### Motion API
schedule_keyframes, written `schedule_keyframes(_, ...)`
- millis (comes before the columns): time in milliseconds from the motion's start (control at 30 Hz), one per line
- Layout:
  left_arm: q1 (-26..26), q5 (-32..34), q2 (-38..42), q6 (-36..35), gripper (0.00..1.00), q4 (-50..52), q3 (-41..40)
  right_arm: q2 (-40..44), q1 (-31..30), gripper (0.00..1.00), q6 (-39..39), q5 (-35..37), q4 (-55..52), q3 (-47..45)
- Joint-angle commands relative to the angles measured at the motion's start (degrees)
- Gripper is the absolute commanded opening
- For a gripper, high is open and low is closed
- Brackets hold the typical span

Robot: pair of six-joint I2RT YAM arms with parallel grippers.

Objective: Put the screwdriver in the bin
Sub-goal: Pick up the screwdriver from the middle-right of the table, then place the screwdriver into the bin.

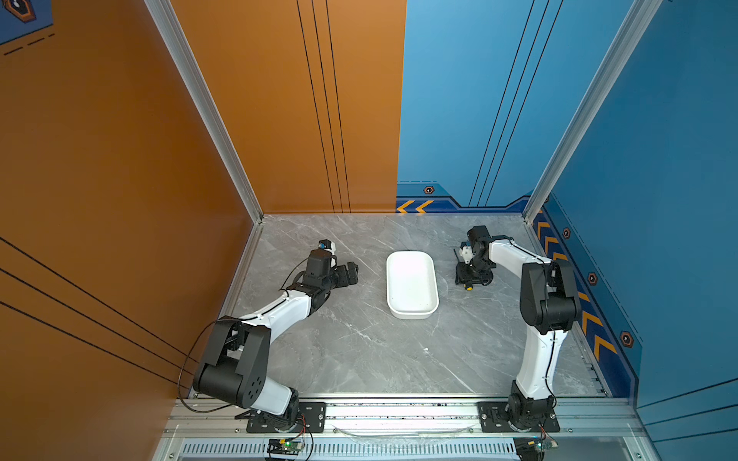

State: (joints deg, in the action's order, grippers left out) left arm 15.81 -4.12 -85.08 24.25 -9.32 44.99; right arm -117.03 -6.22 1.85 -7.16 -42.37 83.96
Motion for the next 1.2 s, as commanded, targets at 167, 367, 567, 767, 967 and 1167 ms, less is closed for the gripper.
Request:
schedule_keyframes(167,-0.11,0.41,0.96,-1.66,0.98,2.21,-1.24,-1.01,-0.20,0.35,2.39,1.27,0.08,-0.12)
schedule_keyframes(367,-0.34,0.88,1.58,-2.01,0.98,2.81,-1.88,0.86,-0.25,0.12,5.97,-1.22,0.11,-0.34)
schedule_keyframes(567,-0.52,0.63,1.91,-1.93,0.98,2.82,-2.01,3.52,-0.28,0.00,7.73,-2.51,-0.32,0.08)
schedule_keyframes(767,-0.52,0.80,2.37,-1.92,0.98,2.91,-2.52,10.39,-1.27,0.00,12.76,-4.70,-1.30,-0.36)
schedule_keyframes(967,-0.52,-0.13,3.12,-3.06,0.98,2.59,-2.61,17.78,-7.81,0.01,19.57,-4.30,-0.84,-1.17)
schedule_keyframes(1167,-0.52,0.19,4.80,-3.12,0.98,2.73,-3.61,20.03,-16.98,0.02,25.74,-1.33,3.68,-3.96)
